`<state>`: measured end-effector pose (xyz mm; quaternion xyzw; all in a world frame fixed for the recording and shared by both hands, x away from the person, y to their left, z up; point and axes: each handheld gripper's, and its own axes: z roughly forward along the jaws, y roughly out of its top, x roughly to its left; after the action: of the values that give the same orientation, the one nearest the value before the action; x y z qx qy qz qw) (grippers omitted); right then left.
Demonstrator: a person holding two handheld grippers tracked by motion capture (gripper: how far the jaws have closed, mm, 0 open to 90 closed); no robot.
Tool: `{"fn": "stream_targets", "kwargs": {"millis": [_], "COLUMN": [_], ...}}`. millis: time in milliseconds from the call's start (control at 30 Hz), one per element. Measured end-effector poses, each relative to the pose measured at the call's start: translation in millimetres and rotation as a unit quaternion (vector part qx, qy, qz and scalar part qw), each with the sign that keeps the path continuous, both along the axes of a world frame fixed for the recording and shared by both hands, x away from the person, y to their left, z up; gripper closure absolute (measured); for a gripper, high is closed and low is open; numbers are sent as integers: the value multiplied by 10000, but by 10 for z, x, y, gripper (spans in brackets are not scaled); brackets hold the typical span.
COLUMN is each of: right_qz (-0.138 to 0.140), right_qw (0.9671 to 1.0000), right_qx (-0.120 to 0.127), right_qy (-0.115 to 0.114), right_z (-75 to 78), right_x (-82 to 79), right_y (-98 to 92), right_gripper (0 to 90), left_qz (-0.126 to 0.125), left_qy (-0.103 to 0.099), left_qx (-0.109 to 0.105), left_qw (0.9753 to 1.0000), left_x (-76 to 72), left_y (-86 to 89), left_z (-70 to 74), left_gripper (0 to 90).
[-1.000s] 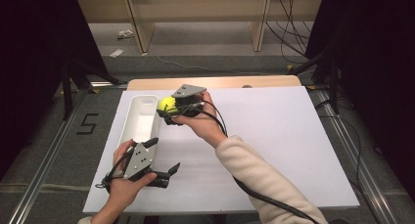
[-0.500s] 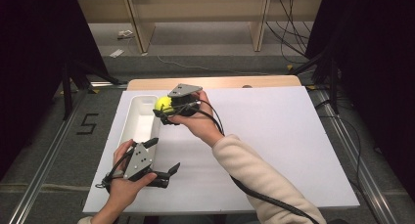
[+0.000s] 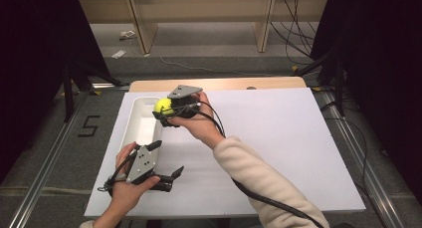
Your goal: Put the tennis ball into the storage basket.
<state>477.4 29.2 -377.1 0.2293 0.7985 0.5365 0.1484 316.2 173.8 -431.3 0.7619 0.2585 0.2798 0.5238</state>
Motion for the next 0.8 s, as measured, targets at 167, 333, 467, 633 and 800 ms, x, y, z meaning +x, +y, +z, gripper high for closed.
{"fn": "stream_targets", "kwargs": {"millis": [167,333,467,633,800], "right_qz": [12,39,38,56,67], "right_qw": [10000,10000,10000,10000,10000], "right_qx": [-9,-31,-28,-35,-29], "right_qy": [3,-9,-1,-3,19], "right_z": [-2,-1,3,4,5], "right_x": [0,5,13,16,17], "right_y": [25,42,58,77,94], "right_gripper": [268,268,268,268,268], "left_qz": [13,3,-3,-1,0], "left_qy": [3,4,3,0,1], "left_qx": [-3,3,4,-2,-1], "left_qw": [10000,10000,10000,10000,10000], "left_x": [1,0,1,-1,-2], "left_y": [6,1,3,2,3], "left_z": [0,-2,-1,0,0], "left_gripper": [0,0,0,0,0]}}
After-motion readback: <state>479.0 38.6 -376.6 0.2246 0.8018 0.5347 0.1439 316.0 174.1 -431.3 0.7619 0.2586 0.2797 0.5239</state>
